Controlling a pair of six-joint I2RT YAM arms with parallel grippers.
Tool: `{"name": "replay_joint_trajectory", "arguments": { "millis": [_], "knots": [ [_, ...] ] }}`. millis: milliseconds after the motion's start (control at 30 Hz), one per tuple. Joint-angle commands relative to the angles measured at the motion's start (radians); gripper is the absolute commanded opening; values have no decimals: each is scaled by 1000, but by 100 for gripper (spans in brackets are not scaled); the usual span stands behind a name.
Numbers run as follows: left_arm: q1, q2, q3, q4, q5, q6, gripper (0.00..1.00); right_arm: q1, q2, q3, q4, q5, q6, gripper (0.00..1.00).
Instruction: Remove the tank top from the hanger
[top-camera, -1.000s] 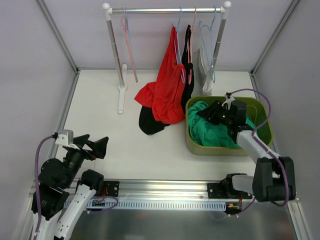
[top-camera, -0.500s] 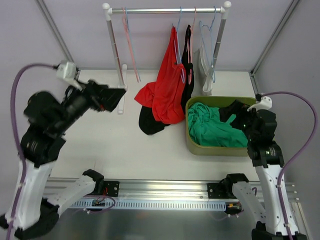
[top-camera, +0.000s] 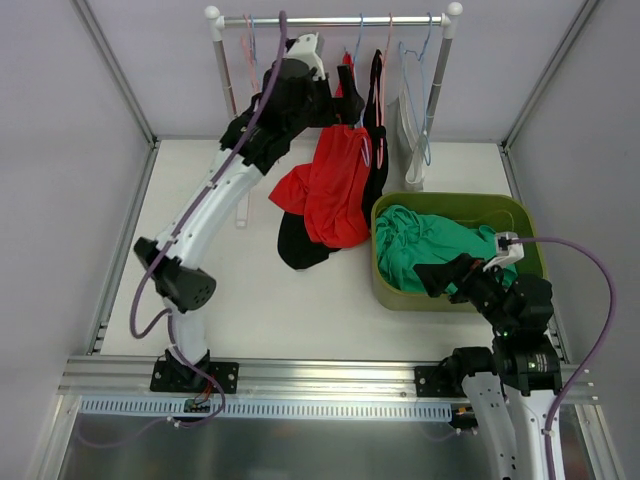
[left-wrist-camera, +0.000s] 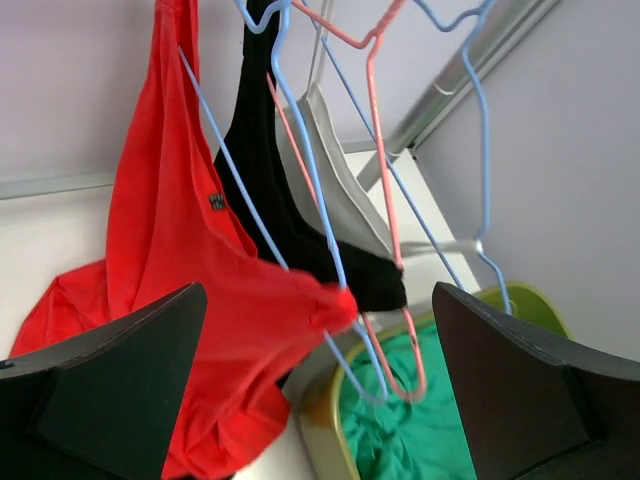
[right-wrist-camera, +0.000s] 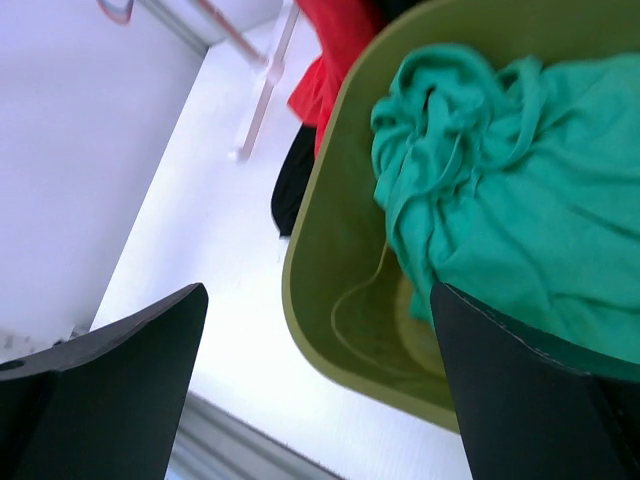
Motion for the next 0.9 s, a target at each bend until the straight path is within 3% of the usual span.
{"name": "replay_joint_trajectory", "arguments": {
  "millis": [0, 100, 233, 267, 467, 600, 667, 733, 867],
  "knots": [
    [-9, 133, 186, 35, -41, 49, 99, -1, -62, -49, -2, -134, 29, 99],
    [-9, 233, 264, 70, -75, 68, 98, -2, -81, -63, -19, -166, 11, 99],
    [-8, 278, 261, 152, -101, 103, 83, 25, -87, -71, -30, -171, -6, 100],
    [-8, 284, 261, 170, -102, 115, 73, 33, -88, -74, -31, -163, -8, 100],
    [-8, 321, 260, 236, -55, 160, 47, 54, -107, -83, -54, -155, -29, 100],
    [-6, 333, 258, 271, -46, 166, 16, 57, -108, -103, -59, -139, -41, 99],
    [-6, 335, 258, 278, -52, 168, 7, 57, -110, -108, -66, -135, -48, 99],
    [-6, 327, 257, 282, -70, 171, 0, 57, -113, -109, -74, -135, -57, 99],
    [-6, 283, 227, 282, -131, 175, 0, 57, -111, -114, -82, -131, -60, 100]
  ]
}}
